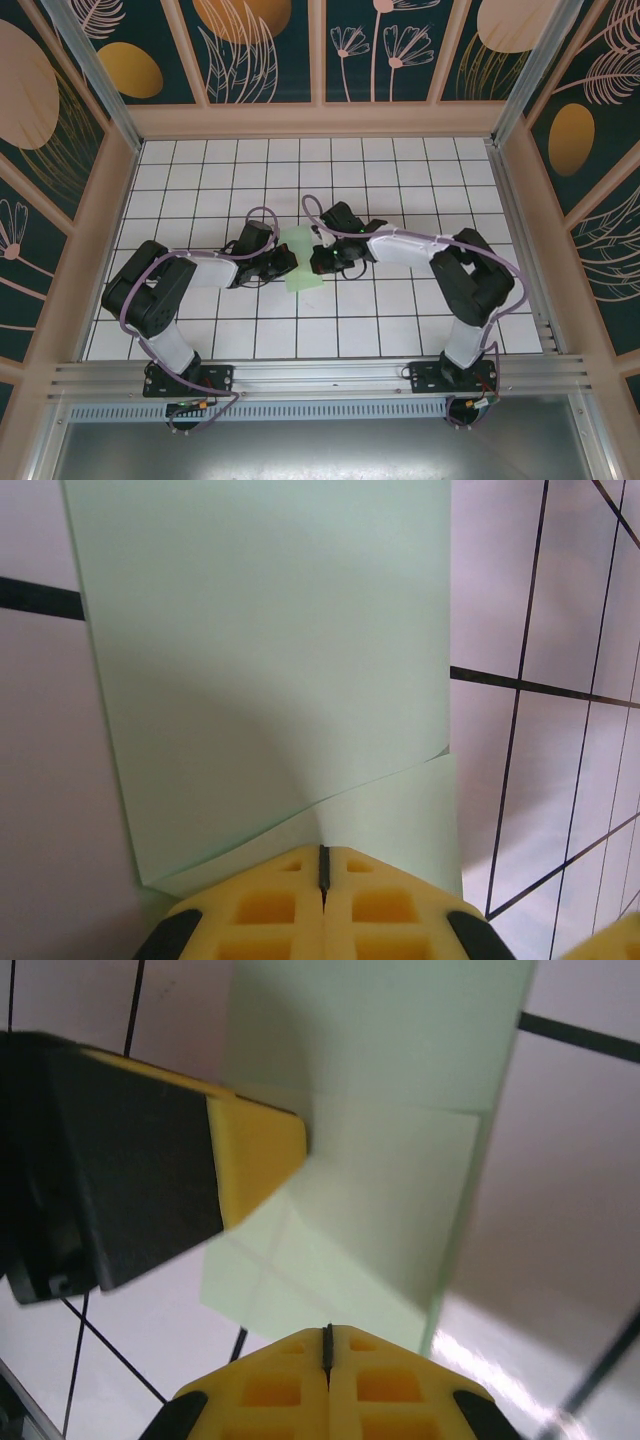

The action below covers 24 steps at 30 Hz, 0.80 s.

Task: Fold a paper plane with a square sheet of paper (pick it up from the middle)
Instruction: Fold the triangle a second time at the center of the table.

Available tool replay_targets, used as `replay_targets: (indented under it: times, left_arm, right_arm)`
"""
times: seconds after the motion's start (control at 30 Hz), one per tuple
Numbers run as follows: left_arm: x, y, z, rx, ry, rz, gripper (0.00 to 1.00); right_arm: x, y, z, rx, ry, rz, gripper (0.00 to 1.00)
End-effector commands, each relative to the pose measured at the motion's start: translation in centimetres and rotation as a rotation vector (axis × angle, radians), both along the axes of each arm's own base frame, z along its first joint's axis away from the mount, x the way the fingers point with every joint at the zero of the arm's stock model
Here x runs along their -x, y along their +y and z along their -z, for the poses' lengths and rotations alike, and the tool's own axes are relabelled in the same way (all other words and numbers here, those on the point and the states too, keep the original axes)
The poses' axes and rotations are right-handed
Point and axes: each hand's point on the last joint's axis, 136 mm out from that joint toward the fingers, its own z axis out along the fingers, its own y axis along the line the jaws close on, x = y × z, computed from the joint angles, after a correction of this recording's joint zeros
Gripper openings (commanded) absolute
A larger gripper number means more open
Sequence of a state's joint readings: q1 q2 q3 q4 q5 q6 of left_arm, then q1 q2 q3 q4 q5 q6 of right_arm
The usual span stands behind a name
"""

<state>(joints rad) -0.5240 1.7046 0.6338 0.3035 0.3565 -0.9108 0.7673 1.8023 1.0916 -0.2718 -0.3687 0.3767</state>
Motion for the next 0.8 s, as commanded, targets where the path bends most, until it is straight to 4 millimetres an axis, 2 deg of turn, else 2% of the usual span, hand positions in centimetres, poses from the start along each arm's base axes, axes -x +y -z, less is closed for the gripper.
replay_targets:
  times: [0.0,0.2,0.43,0.6,0.77]
  left_arm:
    - [3.1,2.8,4.8,-0.154,0.149,-0.020,0.03]
    - [3.2,2.9,4.9,-0.156,0.151,-0.022,0.03]
    - [3.3,3.0,5.0,-0.159,0.155,-0.024,0.03]
    - [3.3,3.1,5.0,-0.164,0.156,-0.027,0.03]
    - [3.5,3.7,5.6,-0.194,0.177,-0.053,0.03]
  right_arm:
    - [-0.5,1.6,0.5,-0.050,0.036,-0.011,0.00]
    - [-1.1,2.8,1.2,-0.083,0.055,-0.022,0.00]
    - [-1.6,3.2,2.1,-0.085,0.067,-0.018,0.00]
    - [-1.5,2.8,3.3,-0.056,0.084,-0.012,0.00]
    - [-0.2,1.2,4.1,-0.022,0.102,-0.030,0.00]
